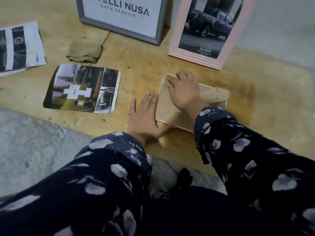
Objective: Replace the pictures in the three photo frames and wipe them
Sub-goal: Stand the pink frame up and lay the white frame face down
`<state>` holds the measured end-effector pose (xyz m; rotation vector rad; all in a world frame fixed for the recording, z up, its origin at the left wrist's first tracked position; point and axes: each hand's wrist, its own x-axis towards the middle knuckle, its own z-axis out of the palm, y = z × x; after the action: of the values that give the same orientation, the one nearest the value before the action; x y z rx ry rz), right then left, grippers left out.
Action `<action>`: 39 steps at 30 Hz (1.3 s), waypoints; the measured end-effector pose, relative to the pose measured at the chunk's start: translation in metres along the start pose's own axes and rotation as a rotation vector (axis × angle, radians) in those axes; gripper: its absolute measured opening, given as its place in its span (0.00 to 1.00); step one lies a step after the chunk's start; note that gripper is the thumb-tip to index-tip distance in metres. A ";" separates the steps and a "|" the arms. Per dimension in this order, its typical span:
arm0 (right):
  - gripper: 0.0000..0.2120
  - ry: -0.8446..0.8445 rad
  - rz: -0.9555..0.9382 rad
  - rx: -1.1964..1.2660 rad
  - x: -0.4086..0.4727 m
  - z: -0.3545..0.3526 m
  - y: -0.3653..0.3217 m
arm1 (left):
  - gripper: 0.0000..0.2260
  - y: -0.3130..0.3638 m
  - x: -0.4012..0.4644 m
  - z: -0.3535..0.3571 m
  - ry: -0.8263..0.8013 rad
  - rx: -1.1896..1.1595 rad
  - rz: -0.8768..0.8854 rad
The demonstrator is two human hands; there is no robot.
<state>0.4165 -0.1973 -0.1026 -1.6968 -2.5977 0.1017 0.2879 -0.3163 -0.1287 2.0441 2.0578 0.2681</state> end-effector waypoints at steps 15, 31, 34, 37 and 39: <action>0.10 -0.012 0.276 0.285 0.022 0.011 -0.019 | 0.50 0.004 0.001 -0.003 -0.064 0.066 -0.002; 0.11 -0.064 0.232 0.320 0.023 -0.013 -0.019 | 0.50 0.005 0.000 -0.004 -0.050 0.064 -0.009; 0.14 -0.057 0.210 0.253 0.019 -0.015 -0.020 | 0.50 0.005 -0.002 -0.003 -0.036 0.061 -0.008; 0.15 -0.077 0.179 0.261 0.019 -0.014 -0.018 | 0.50 0.005 -0.002 -0.002 -0.028 0.051 -0.008; 0.16 -0.071 0.166 0.316 0.020 -0.017 -0.014 | 0.49 0.004 -0.001 -0.002 -0.029 0.056 -0.007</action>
<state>0.3966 -0.1839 -0.0849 -1.8105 -2.3237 0.5546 0.2916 -0.3173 -0.1254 2.0599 2.0777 0.1809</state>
